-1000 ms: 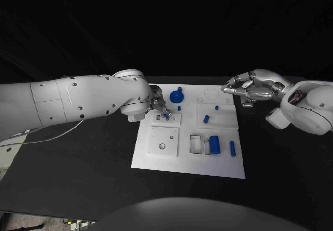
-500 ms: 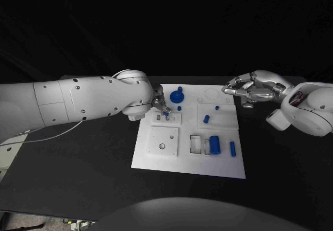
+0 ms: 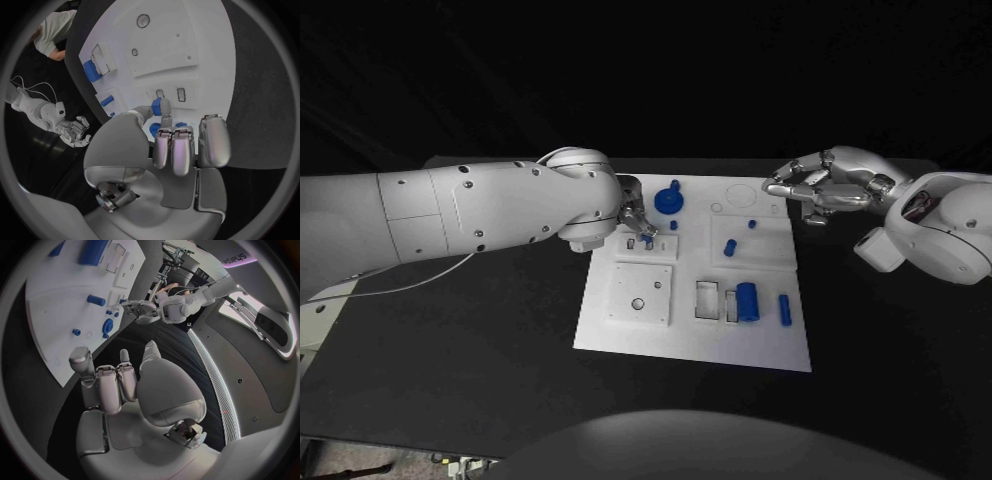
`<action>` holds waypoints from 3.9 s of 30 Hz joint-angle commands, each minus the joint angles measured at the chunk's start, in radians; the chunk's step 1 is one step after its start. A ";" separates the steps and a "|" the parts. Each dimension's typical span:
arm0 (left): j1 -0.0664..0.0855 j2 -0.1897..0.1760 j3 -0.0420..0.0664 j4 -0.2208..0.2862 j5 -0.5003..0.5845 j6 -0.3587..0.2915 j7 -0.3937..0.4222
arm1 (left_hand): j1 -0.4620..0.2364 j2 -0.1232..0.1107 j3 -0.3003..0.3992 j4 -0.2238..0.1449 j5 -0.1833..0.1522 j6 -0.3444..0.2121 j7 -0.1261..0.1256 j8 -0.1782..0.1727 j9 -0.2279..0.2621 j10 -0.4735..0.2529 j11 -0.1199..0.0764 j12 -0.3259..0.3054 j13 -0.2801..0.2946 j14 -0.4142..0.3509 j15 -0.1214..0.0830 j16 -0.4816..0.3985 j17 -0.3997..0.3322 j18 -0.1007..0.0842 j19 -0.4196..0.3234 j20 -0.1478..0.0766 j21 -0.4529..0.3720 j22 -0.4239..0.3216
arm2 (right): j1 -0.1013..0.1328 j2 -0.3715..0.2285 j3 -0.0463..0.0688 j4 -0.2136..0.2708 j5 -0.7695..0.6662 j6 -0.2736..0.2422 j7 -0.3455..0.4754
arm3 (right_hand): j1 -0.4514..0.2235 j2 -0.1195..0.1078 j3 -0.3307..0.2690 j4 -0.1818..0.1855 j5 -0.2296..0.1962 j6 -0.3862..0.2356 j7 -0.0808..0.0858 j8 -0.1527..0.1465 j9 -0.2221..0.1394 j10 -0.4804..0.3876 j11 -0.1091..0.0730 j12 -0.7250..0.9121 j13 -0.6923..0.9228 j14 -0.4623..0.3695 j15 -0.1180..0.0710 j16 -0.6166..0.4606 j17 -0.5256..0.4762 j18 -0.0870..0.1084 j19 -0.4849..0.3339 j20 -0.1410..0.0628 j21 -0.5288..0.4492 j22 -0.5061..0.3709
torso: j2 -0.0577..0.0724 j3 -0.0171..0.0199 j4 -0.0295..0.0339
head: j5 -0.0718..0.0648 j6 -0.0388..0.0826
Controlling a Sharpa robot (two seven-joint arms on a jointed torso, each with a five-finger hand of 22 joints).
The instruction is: Assemble the parts on the task board
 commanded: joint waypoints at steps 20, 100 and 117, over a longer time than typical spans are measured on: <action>-0.009 0.000 0.000 0.004 0.022 0.022 -0.128 | -0.007 0.009 0.032 -0.024 -0.008 -0.001 -0.007 -0.006 -0.001 0.106 -0.005 0.002 0.263 0.105 -0.003 0.002 0.263 -0.009 0.001 -0.003 -0.008 -0.003 | -0.001 0.000 0.000 0.001 0.000 0.008 0.010 | 0.000 -0.009 -0.001 -0.007 0.005 0.007 0.000 -0.006 -0.002 -0.012 0.001 0.000 0.045 -0.011 -0.002 -0.005 0.179 0.015 -0.009 0.001 -0.009 0.107 | 0.000 -0.0009 -0.0003 | 0.005 0.000; -0.020 0.009 -0.001 -0.011 0.016 0.041 -0.139 | -0.097 0.015 -0.089 0.028 -0.358 -0.004 0.015 -0.085 -0.013 0.106 0.014 0.002 0.263 0.105 0.012 0.002 0.263 -0.004 -0.003 0.011 -0.041 -0.015 | -0.009 -0.001 0.000 -0.007 0.003 0.022 0.002 | 0.003 -0.008 -0.001 -0.008 0.006 0.007 0.000 -0.007 -0.002 -0.015 0.002 -0.002 0.044 -0.013 -0.001 -0.005 0.178 0.015 -0.013 0.002 -0.013 0.106 | 0.000 -0.0010 -0.0012 | 0.013 0.000; -0.021 0.009 -0.001 -0.020 0.016 0.032 -0.139 | -0.109 0.025 -0.111 0.041 -0.359 -0.010 0.019 -0.093 -0.013 0.106 0.017 0.002 0.263 0.105 0.015 0.002 0.263 -0.004 -0.005 0.014 -0.046 -0.017 | -0.010 -0.002 0.000 -0.007 0.004 0.026 -0.003 | 0.004 -0.007 -0.001 -0.009 0.007 0.008 0.001 -0.007 -0.002 -0.015 0.003 -0.002 0.044 -0.013 0.000 -0.005 0.178 0.015 -0.014 0.003 -0.013 0.106 | 0.001 -0.0013 -0.0020 | 0.014 0.000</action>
